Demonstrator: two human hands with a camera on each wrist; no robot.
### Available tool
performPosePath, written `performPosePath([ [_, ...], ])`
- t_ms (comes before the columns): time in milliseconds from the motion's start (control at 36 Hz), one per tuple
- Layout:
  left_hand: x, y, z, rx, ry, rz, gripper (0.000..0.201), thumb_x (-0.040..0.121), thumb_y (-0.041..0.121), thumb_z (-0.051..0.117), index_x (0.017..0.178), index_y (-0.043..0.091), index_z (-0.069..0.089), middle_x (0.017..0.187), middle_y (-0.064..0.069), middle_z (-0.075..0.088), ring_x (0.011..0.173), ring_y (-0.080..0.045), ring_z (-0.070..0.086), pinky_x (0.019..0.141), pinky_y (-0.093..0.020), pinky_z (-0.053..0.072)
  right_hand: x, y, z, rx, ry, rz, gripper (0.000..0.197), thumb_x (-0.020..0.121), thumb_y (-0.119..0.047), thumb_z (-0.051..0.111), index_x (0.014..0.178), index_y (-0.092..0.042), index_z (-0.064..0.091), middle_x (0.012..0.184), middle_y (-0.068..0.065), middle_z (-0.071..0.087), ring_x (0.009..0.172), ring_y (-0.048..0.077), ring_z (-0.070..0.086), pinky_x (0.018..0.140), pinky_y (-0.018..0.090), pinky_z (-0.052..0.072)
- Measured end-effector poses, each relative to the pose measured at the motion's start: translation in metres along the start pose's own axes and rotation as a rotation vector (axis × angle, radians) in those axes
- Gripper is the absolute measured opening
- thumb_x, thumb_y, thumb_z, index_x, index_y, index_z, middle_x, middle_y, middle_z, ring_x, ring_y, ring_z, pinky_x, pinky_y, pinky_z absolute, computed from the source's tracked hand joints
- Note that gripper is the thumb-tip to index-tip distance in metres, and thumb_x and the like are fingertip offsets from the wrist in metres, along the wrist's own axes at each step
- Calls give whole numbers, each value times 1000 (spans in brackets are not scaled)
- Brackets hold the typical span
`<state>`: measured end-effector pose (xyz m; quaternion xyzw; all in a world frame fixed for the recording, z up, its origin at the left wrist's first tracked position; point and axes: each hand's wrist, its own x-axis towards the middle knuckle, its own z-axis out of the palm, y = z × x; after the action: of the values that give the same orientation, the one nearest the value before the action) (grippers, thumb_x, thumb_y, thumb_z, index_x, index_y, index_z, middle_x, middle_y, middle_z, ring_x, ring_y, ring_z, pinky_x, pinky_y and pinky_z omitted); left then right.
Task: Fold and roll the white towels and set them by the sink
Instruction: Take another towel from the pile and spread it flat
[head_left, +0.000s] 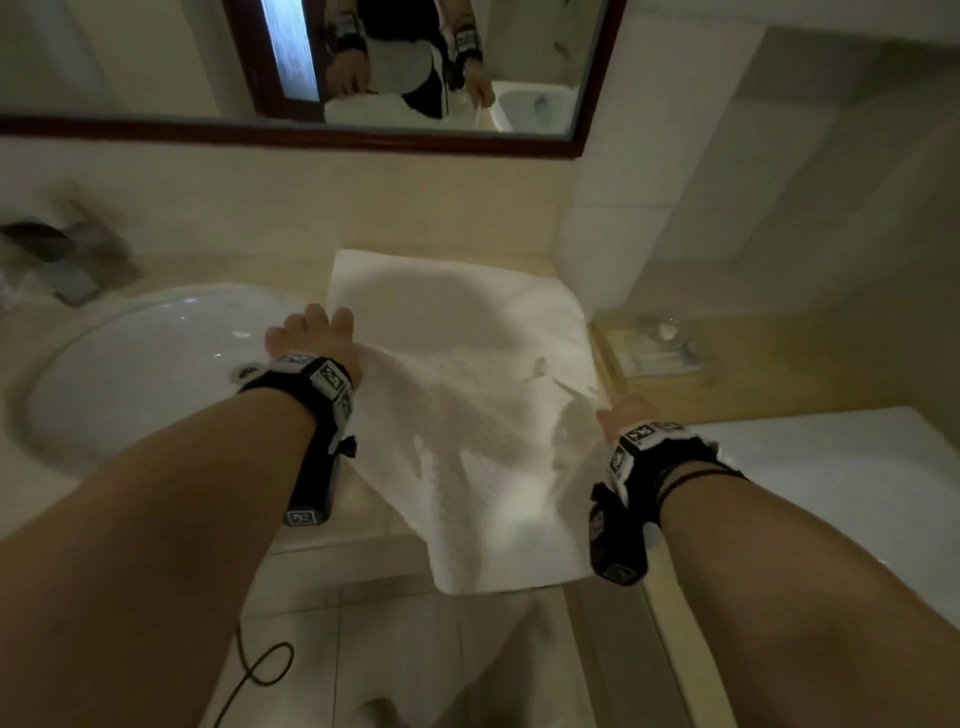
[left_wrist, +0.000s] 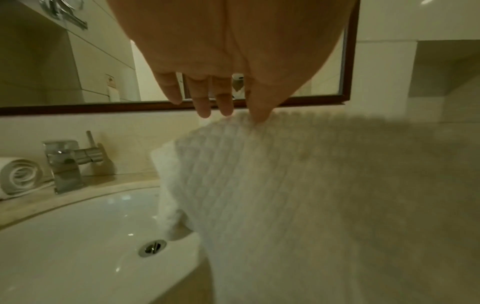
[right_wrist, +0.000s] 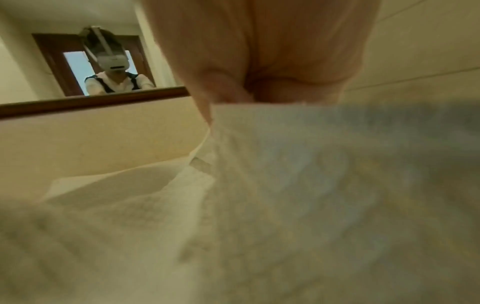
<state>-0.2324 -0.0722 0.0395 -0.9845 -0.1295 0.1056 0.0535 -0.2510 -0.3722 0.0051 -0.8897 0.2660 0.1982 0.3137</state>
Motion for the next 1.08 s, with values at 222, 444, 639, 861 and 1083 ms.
performPosePath([
  [222,-14,35,48,-126,-257,124,46,93,17,51,135,15,33,140,-13,28,123,-35,42,101,-43,41,2,-24,55,-474,-124,-220,48,88,-22,54,136,-19,44,142,9,36,130,31,40,109,43,36],
  [444,-20,35,79,-100,-479,160,45,94,26,48,138,23,35,139,-10,31,122,-37,45,102,-46,40,0,-47,106,-702,-227,-422,36,93,-28,53,129,-21,55,140,4,46,126,27,45,106,37,39],
  [639,-20,13,89,-158,-498,155,78,88,35,63,148,26,14,146,-11,30,127,-34,43,101,-42,40,8,-53,132,-695,-304,-410,67,84,-38,63,143,-27,33,150,1,32,133,28,38,107,46,37],
  [861,-12,-4,91,-95,-479,-26,66,88,47,55,142,20,29,141,-11,31,128,-34,39,103,-42,38,-2,-63,130,-831,-291,-440,61,93,-35,55,145,-16,31,150,6,33,133,29,38,107,40,36],
  [1083,-9,-19,104,-289,-524,-174,100,80,42,70,149,17,1,151,-11,27,134,-34,37,106,-45,37,-6,-74,141,-801,-288,-364,96,76,-55,67,150,-18,18,155,7,21,140,31,25,112,47,30],
])
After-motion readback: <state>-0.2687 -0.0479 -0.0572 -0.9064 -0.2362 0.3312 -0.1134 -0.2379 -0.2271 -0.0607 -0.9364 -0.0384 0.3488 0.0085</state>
